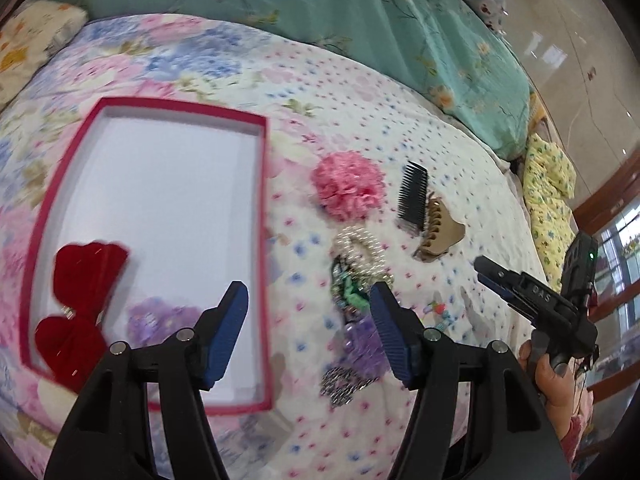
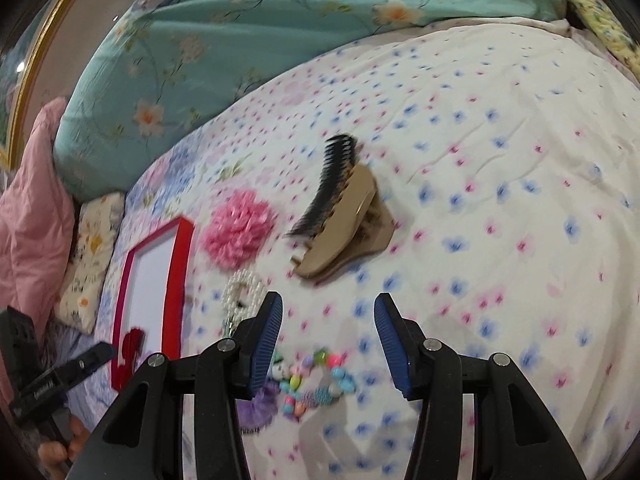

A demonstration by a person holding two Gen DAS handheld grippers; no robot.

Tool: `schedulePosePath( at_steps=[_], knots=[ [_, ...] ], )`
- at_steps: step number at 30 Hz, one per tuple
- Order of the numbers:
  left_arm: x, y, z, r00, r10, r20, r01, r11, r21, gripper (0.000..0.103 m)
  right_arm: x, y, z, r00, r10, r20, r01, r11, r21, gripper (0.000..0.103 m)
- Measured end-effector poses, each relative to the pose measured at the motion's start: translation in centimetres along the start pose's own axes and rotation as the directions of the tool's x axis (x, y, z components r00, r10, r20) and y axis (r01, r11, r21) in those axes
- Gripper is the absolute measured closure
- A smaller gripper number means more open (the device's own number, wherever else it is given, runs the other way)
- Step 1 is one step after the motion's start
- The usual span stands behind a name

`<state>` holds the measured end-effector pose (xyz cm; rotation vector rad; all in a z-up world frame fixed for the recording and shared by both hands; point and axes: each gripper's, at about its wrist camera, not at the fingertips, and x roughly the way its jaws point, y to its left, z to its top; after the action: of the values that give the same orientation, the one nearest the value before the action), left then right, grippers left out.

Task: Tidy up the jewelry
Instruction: 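Grasp the tan claw clip with the right tool while the left tool grasps the pink flower scrunchie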

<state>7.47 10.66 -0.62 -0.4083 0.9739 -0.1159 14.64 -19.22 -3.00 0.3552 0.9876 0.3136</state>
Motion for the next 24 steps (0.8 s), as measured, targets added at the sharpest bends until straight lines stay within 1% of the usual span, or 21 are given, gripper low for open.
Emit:
schedulePosePath(
  at_steps=[5, 6, 7, 8, 9, 13, 15, 19, 21, 24],
  knots=[
    [2.2, -1.8, 1.9, 1.0, -0.011, -0.019, 0.012, 0.999, 0.035, 0.04, 1.5, -0.7, 1.1, 1.0, -0.027, 0.01, 0.026, 0.997, 0.067, 0.052],
    [2.5, -1.9, 2.1, 1.0, -0.012, -0.022, 0.013, 0.999, 0.038, 0.04, 1.8, -0.9, 1.2, 1.0, -0.026, 0.008, 0.025, 0.997, 0.078, 0.046],
    [3.0, -2.2, 2.6, 1.0, -0.015, -0.026, 0.016, 0.999, 0.041, 0.039, 2.3, -1.0, 1.4, 0.999, -0.033, 0.008, 0.032, 0.995, 0.091, 0.042],
    [3.4, -2.4, 2.8, 1.0, -0.015, -0.027, 0.016, 0.999, 0.045, 0.036, 2.7, -1.0, 1.4, 0.999, -0.043, 0.007, 0.042, 0.994, 0.097, 0.036],
    [4.0, -2.6, 3.2, 1.0, -0.009, -0.03, 0.01, 0.999, 0.049, 0.034, 3.1, -1.0, 1.5, 0.999, -0.046, 0.004, 0.046, 0.994, 0.102, 0.035],
    [6.1, -3.3, 4.6, 0.999, -0.005, -0.049, 0.007, 0.998, 0.058, 0.034, 4.8, -1.1, 1.8, 0.999, -0.05, -0.009, 0.05, 0.991, 0.123, 0.035],
    [7.5, -3.7, 5.3, 0.998, 0.006, -0.063, -0.002, 0.998, 0.068, 0.03, 5.5, -1.1, 2.0, 0.999, -0.053, -0.011, 0.054, 0.991, 0.126, 0.035],
    [10.6, -4.2, 6.9, 0.996, 0.023, -0.084, -0.016, 0.997, 0.082, 0.03, 6.5, -0.8, 2.8, 0.997, -0.071, 0.007, 0.07, 0.991, 0.112, 0.036],
    [12.1, -4.3, 7.6, 0.995, 0.034, -0.095, -0.026, 0.996, 0.085, 0.03, 6.8, -0.8, 3.1, 0.997, -0.082, 0.013, 0.08, 0.991, 0.111, 0.043],
    [14.0, -4.2, 8.4, 0.993, 0.042, -0.109, -0.033, 0.996, 0.084, 0.03, 6.8, -0.8, 3.4, 0.996, -0.083, 0.032, 0.08, 0.992, 0.098, 0.047]
  ],
)
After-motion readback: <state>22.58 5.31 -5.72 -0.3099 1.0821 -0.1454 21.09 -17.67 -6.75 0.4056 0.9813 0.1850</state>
